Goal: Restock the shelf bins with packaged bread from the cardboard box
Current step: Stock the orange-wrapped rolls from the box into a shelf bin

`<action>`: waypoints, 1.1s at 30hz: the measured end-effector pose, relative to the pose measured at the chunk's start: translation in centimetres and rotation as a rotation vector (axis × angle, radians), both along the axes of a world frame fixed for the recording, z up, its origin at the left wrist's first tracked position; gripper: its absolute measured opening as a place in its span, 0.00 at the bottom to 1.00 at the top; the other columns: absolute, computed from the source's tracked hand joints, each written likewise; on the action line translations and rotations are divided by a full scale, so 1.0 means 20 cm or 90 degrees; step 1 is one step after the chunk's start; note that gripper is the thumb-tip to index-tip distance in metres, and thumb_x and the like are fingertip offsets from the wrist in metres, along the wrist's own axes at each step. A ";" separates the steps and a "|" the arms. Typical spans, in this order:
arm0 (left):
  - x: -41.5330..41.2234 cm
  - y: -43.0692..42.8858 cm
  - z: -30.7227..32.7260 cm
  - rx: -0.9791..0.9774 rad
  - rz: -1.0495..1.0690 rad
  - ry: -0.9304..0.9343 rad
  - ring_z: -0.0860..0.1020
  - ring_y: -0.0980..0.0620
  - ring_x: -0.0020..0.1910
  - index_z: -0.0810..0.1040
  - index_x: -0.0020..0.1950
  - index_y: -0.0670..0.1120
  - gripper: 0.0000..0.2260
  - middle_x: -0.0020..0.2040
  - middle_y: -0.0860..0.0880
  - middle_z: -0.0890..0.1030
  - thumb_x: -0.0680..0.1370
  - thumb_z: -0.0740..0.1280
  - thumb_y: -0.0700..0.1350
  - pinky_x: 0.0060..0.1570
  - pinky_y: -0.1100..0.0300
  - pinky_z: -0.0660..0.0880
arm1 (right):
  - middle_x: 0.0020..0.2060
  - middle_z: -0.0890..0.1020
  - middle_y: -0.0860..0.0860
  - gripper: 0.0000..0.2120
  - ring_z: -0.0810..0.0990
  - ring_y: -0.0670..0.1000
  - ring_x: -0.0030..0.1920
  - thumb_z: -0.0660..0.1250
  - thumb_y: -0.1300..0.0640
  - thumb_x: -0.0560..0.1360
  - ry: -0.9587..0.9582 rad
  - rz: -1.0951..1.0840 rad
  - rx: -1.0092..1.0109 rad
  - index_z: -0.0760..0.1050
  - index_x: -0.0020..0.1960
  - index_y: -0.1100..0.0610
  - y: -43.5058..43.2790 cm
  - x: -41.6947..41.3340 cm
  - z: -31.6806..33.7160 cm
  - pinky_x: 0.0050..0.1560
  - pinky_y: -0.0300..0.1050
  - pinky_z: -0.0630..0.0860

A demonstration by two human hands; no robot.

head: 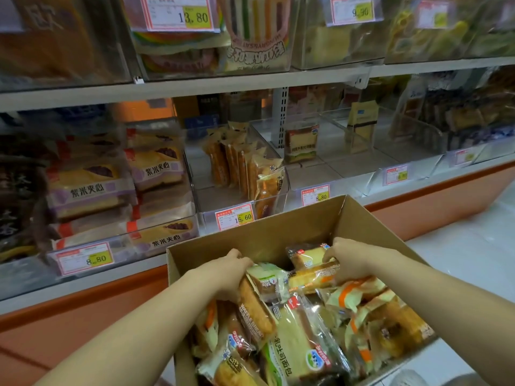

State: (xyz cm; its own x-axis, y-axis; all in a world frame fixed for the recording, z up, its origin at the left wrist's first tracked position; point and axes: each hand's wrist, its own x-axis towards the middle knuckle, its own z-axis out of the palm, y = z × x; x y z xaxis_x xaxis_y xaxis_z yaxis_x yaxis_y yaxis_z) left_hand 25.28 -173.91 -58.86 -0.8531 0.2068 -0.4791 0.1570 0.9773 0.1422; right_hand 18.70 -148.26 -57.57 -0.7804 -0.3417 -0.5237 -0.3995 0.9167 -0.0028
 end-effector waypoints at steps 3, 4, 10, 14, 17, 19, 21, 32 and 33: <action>0.00 -0.01 0.00 -0.044 -0.006 0.000 0.69 0.46 0.63 0.63 0.73 0.52 0.33 0.68 0.47 0.63 0.71 0.74 0.44 0.61 0.54 0.72 | 0.56 0.69 0.50 0.23 0.66 0.52 0.59 0.72 0.48 0.70 0.054 0.051 0.002 0.73 0.62 0.51 -0.02 0.02 0.03 0.55 0.45 0.72; 0.00 -0.01 0.01 -0.045 -0.009 0.010 0.68 0.46 0.62 0.65 0.71 0.53 0.32 0.66 0.47 0.64 0.71 0.75 0.45 0.60 0.54 0.72 | 0.53 0.70 0.49 0.20 0.66 0.51 0.56 0.72 0.48 0.69 0.074 0.061 -0.014 0.72 0.58 0.50 -0.02 0.03 0.05 0.53 0.44 0.72; 0.03 -0.05 0.08 0.043 -0.004 0.000 0.71 0.52 0.54 0.70 0.63 0.54 0.28 0.55 0.53 0.66 0.67 0.77 0.53 0.49 0.60 0.71 | 0.39 0.74 0.46 0.17 0.70 0.46 0.34 0.69 0.53 0.70 0.140 0.050 -0.077 0.65 0.53 0.50 -0.03 0.10 0.19 0.30 0.38 0.65; 0.06 -0.09 0.17 0.165 0.037 -0.001 0.73 0.55 0.51 0.70 0.55 0.57 0.20 0.54 0.54 0.72 0.68 0.76 0.52 0.49 0.61 0.73 | 0.57 0.78 0.44 0.28 0.75 0.42 0.39 0.71 0.47 0.71 0.188 0.014 -0.194 0.64 0.68 0.48 -0.01 0.14 0.32 0.41 0.37 0.73; 0.08 -0.12 0.27 0.272 0.079 0.007 0.74 0.58 0.45 0.68 0.59 0.56 0.21 0.51 0.54 0.74 0.71 0.73 0.47 0.40 0.68 0.73 | 0.51 0.79 0.41 0.22 0.81 0.43 0.40 0.71 0.47 0.72 0.117 -0.045 -0.396 0.70 0.63 0.46 -0.02 0.21 0.41 0.37 0.38 0.78; 0.10 -0.13 0.32 0.411 0.169 -0.020 0.77 0.58 0.41 0.68 0.62 0.52 0.20 0.52 0.51 0.75 0.74 0.71 0.42 0.35 0.70 0.74 | 0.49 0.80 0.42 0.17 0.80 0.40 0.41 0.71 0.48 0.73 0.070 -0.056 -0.490 0.73 0.60 0.46 -0.03 0.27 0.43 0.38 0.37 0.78; 0.12 -0.13 0.36 0.579 0.262 -0.066 0.81 0.51 0.43 0.70 0.63 0.49 0.18 0.56 0.43 0.77 0.75 0.69 0.37 0.42 0.60 0.78 | 0.48 0.81 0.42 0.14 0.80 0.40 0.42 0.71 0.50 0.73 0.028 -0.065 -0.566 0.75 0.57 0.46 -0.06 0.33 0.41 0.40 0.38 0.77; 0.12 -0.06 0.60 0.935 0.468 0.190 0.82 0.50 0.50 0.76 0.61 0.48 0.16 0.51 0.47 0.83 0.74 0.71 0.45 0.48 0.51 0.81 | 0.48 0.82 0.40 0.16 0.80 0.37 0.48 0.73 0.51 0.71 0.098 -0.087 -0.698 0.76 0.57 0.47 -0.31 0.36 0.40 0.51 0.37 0.78; 0.12 -0.06 0.61 0.948 0.477 0.228 0.83 0.51 0.48 0.76 0.60 0.48 0.15 0.50 0.47 0.84 0.75 0.70 0.46 0.47 0.52 0.81 | 0.47 0.82 0.39 0.15 0.80 0.36 0.47 0.73 0.51 0.71 0.103 -0.079 -0.703 0.76 0.56 0.46 -0.34 0.34 0.41 0.50 0.34 0.77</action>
State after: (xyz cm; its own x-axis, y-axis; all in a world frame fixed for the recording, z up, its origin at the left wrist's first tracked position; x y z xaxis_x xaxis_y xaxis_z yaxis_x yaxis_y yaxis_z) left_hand 27.61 -175.02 -46.68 -0.9790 -0.2012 -0.0341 -0.0164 -0.0889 0.9959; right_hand 25.49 -155.13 -49.30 -0.8727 -0.4708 0.1293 -0.3750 0.4768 -0.7950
